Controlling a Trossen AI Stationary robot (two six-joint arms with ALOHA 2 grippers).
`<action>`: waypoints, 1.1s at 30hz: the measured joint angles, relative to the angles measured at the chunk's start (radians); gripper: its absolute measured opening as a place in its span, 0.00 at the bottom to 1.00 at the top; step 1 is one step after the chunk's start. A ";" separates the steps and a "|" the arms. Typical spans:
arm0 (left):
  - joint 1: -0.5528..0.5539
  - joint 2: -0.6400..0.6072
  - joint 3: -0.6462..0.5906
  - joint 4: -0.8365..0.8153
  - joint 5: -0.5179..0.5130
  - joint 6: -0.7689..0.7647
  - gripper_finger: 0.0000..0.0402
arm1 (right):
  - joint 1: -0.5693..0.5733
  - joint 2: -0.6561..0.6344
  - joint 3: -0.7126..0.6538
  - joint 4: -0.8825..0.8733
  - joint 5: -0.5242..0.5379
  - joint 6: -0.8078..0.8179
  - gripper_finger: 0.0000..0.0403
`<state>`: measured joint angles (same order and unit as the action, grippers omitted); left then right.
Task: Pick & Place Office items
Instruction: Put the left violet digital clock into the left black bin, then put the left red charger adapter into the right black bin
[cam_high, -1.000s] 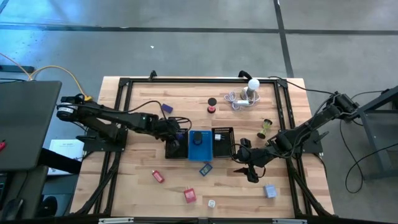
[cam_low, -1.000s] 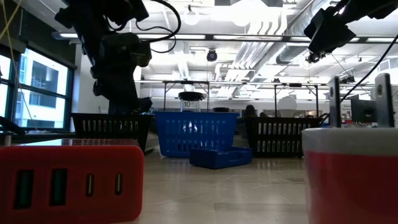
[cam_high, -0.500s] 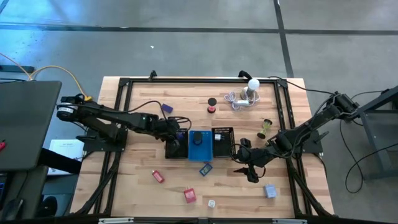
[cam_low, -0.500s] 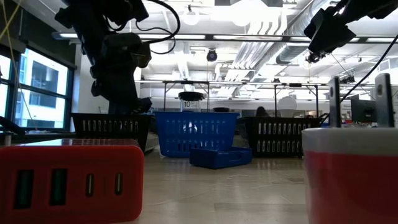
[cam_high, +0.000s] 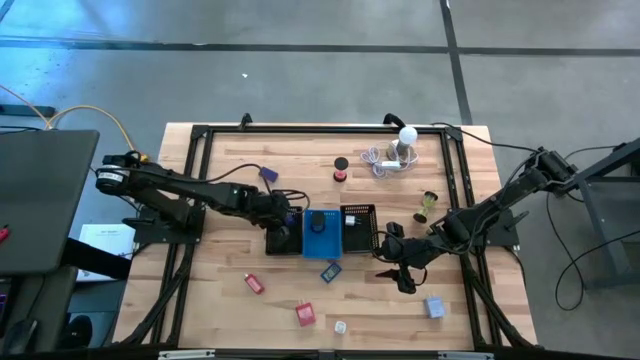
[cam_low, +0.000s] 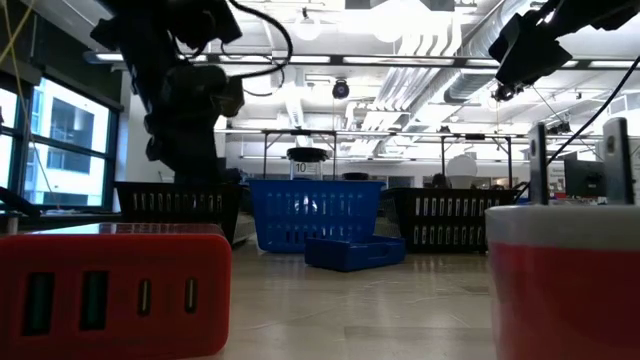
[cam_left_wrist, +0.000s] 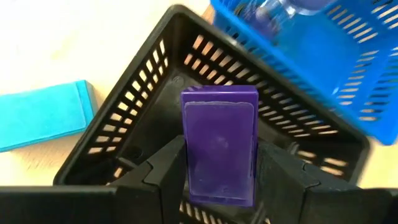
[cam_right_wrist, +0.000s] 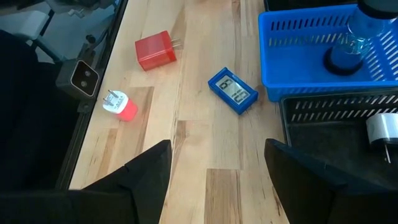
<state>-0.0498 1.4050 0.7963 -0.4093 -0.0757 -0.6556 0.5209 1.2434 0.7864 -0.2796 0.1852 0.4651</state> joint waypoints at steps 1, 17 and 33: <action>0.000 0.012 0.000 -0.002 0.000 0.007 0.41 | 0.000 0.000 0.000 -0.001 0.000 0.000 0.61; 0.000 0.044 0.000 0.037 0.000 0.058 0.57 | 0.000 0.000 0.000 -0.001 0.018 -0.003 0.61; -0.062 -0.259 0.000 0.020 0.021 0.227 0.57 | 0.000 0.000 0.000 -0.001 0.018 -0.002 0.61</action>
<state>-0.1118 1.1463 0.7963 -0.3889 -0.0547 -0.4287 0.5209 1.2438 0.7864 -0.2810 0.2028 0.4627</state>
